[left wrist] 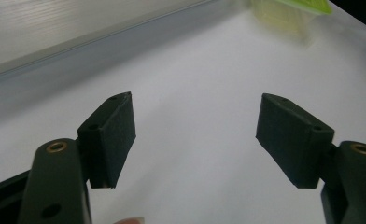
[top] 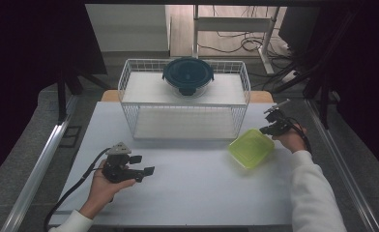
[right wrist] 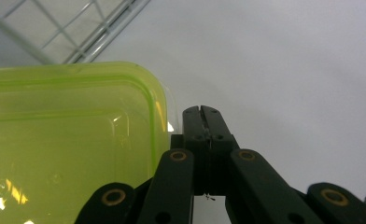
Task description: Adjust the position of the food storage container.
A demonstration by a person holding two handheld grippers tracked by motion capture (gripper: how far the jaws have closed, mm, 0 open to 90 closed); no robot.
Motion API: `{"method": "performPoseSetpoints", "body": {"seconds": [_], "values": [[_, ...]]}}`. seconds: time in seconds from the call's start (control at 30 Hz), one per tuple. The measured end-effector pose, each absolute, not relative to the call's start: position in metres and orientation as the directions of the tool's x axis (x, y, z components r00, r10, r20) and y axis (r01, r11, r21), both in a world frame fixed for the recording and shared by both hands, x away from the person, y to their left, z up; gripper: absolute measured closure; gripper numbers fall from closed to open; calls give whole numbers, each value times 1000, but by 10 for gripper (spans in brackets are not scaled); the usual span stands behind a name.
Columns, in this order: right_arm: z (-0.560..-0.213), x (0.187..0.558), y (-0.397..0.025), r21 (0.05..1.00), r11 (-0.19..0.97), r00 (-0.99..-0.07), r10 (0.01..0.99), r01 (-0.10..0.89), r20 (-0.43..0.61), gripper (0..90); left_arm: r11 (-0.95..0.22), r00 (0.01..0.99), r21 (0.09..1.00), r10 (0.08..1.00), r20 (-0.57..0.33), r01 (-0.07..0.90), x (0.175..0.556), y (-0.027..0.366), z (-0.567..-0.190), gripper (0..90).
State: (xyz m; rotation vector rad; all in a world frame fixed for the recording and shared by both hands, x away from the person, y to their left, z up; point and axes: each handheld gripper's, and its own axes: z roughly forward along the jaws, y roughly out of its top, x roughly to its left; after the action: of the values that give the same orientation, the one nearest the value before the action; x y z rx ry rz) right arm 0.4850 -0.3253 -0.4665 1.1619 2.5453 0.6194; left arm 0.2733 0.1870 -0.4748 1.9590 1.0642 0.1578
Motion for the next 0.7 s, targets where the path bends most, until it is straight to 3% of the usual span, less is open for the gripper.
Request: {"method": "performPoseSetpoints", "body": {"seconds": [0.7], "values": [[-462,408,-289,482,574,-660,751,662,13,888,-237,628,750,723,-289,618,271,189,-471,276]]}}
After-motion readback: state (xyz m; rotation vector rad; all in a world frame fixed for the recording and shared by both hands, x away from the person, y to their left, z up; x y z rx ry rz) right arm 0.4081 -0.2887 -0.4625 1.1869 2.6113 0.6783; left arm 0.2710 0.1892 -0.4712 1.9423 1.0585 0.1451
